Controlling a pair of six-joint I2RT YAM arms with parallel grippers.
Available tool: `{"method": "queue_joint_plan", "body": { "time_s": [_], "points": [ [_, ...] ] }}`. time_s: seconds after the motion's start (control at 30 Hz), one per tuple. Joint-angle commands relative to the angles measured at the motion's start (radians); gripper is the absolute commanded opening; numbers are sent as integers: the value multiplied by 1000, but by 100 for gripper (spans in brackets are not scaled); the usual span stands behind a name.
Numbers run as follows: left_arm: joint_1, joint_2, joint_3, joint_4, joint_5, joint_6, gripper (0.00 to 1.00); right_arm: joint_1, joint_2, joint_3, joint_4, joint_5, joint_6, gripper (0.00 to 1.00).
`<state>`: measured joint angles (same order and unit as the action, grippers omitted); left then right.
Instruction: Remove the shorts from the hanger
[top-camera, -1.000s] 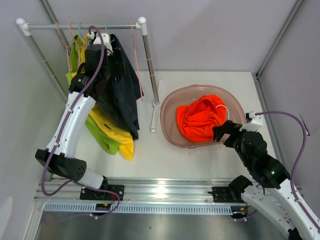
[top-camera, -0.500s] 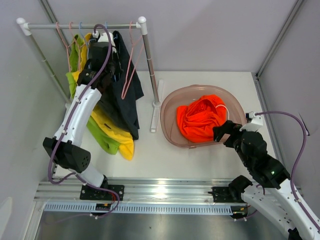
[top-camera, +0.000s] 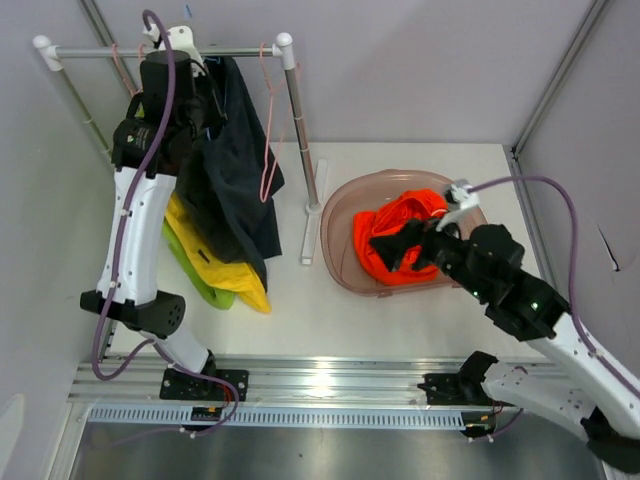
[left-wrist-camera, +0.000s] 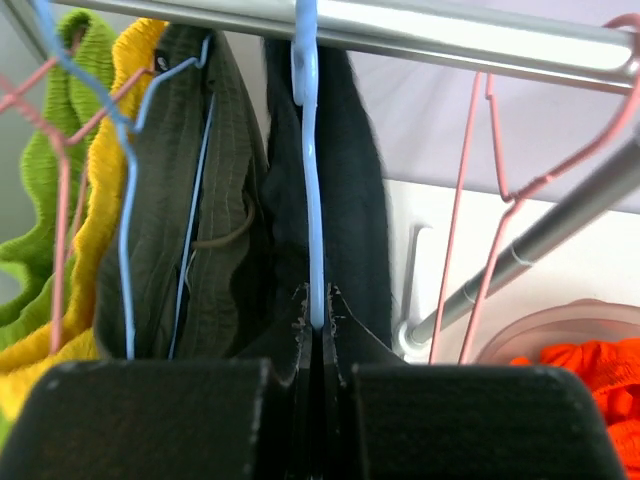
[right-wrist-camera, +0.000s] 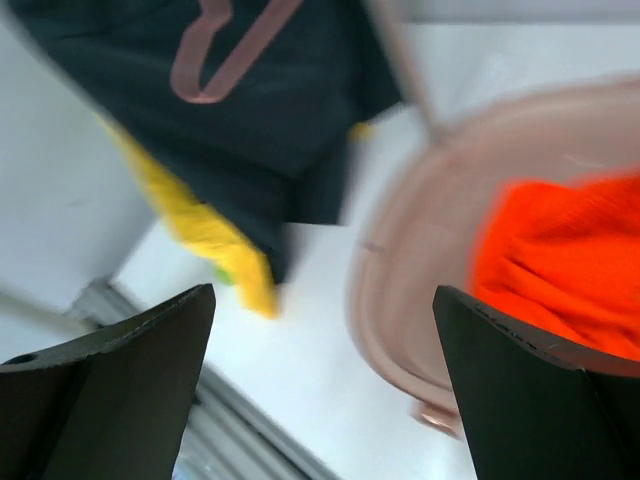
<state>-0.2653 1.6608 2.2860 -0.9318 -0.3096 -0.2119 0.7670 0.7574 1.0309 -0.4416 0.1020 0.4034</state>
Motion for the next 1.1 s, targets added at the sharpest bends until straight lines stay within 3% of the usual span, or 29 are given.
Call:
{"method": "queue_joint_plan", "body": {
  "time_s": [0.0, 0.1, 0.3, 0.5, 0.7, 0.83, 0.93, 1.07],
  "points": [
    [3, -45, 54, -30, 12, -27, 0, 225, 158, 148, 150, 79, -121, 99],
    [3, -88, -9, -24, 10, -41, 0, 414, 356, 305, 158, 252, -195, 99],
    [3, -196, -198, 59, 41, -83, 0, 555, 688, 545, 259, 295, -228, 99],
    [3, -222, -246, 76, 63, -102, 0, 620, 954, 803, 257, 352, -248, 100],
    [3, -265, -275, 85, 83, -124, 0, 615, 1065, 876, 277, 396, -245, 99],
    [5, -289, -293, 88, 95, -130, 0, 608, 1091, 845, 296, 438, -244, 81],
    [5, -306, -295, 74, 101, -136, 0, 609, 1090, 821, 282, 493, -227, 91],
    [5, -326, -303, 73, 107, -142, 0, 612, 1053, 756, 311, 502, -227, 88]
  ]
}}
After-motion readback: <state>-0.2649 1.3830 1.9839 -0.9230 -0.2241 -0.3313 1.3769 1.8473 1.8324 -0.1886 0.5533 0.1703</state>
